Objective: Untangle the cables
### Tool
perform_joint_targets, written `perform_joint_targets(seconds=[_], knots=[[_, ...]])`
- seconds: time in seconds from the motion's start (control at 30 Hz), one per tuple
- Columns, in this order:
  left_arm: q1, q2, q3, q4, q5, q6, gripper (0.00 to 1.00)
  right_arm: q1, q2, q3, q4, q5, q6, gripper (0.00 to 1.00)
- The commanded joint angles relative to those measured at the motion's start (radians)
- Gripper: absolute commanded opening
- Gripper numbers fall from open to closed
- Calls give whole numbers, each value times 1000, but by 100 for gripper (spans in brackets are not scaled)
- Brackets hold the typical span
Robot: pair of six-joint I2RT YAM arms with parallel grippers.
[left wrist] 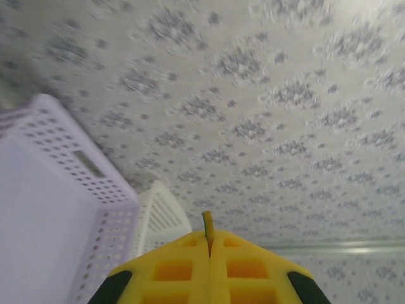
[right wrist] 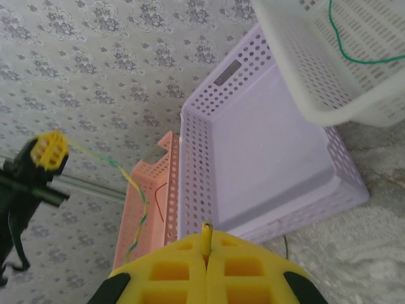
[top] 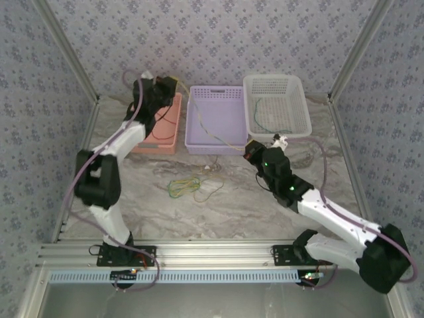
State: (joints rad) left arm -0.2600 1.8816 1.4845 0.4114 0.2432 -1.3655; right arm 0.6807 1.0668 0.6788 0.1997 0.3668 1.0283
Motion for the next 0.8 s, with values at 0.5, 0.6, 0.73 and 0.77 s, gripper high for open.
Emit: perform_joint_targets(seconds=[0.5,0.6,0.73,0.77], knots=[[-80,690,865,-460,183,293,0,-130,695,559,-128,-180,-357,0],[-96,738,956,-572,161,351,0,-146,750,596,-158,-189,-358,0],[-96,756,1012,-661,135,394,21,-161,819,687,-260,-206,-357,0],[-97,748,1016,-683,124,407,29,-165,835,714,-295,-206,-352,0]])
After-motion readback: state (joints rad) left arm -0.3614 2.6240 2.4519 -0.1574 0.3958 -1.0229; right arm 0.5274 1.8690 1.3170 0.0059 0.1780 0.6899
